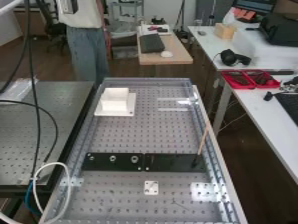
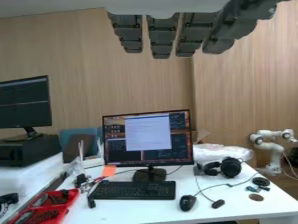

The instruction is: Grab the larger nut and place it in the white container

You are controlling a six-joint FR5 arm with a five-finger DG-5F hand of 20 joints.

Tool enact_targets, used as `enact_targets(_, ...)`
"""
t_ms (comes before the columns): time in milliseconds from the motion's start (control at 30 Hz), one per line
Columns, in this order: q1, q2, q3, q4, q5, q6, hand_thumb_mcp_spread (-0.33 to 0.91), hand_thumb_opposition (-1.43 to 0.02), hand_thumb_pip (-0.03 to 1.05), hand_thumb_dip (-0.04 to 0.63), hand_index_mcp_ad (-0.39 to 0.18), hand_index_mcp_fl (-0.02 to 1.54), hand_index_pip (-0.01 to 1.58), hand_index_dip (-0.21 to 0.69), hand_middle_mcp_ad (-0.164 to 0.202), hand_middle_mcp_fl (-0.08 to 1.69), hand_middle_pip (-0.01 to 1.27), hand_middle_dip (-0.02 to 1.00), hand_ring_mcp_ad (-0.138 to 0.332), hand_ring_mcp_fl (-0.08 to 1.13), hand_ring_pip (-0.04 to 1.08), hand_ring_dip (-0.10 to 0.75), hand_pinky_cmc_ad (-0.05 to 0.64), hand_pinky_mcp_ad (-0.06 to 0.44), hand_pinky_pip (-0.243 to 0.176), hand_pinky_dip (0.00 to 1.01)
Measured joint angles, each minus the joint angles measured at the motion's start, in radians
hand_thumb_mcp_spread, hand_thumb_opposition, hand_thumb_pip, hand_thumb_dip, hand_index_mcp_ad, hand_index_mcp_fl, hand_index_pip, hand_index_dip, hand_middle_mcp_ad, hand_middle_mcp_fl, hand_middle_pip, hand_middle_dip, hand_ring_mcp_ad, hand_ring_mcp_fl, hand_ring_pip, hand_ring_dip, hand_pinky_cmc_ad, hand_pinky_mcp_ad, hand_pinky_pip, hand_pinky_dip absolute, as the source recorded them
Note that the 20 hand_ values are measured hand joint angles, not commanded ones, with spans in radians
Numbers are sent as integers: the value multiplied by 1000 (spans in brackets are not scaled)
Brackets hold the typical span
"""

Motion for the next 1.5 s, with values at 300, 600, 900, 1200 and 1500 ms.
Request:
enact_targets(300, -2, 2, -4, 7, 0, 1, 194, -344, 363, 70, -26, 21, 23, 0, 49, 0, 61, 80, 54, -2, 17, 28, 91, 87, -17, 215)
enact_targets(600, -4, 5, -15, 14, 7, 5, 218, -651, 412, 75, -28, 23, 70, 24, 51, 0, 105, 192, 138, -2, 51, 87, 316, 279, -75, 543)
enact_targets(900, -9, 20, -96, 62, 56, 5, 215, -695, 457, 79, -30, 23, 75, 30, 58, 7, 120, 208, 157, -2, 68, 103, 354, 311, -91, 602)
enact_targets(1200, -26, 55, -260, 191, 131, 36, 215, -730, 534, 96, -26, 24, 84, 24, 58, 26, 138, 222, 169, 0, 79, 112, 363, 309, -99, 616)
enact_targets(1500, -47, 57, -426, 338, 207, 65, 220, -744, 637, 112, -44, 24, 161, -24, 63, 44, 136, 220, 171, 0, 75, 112, 363, 312, -103, 627)
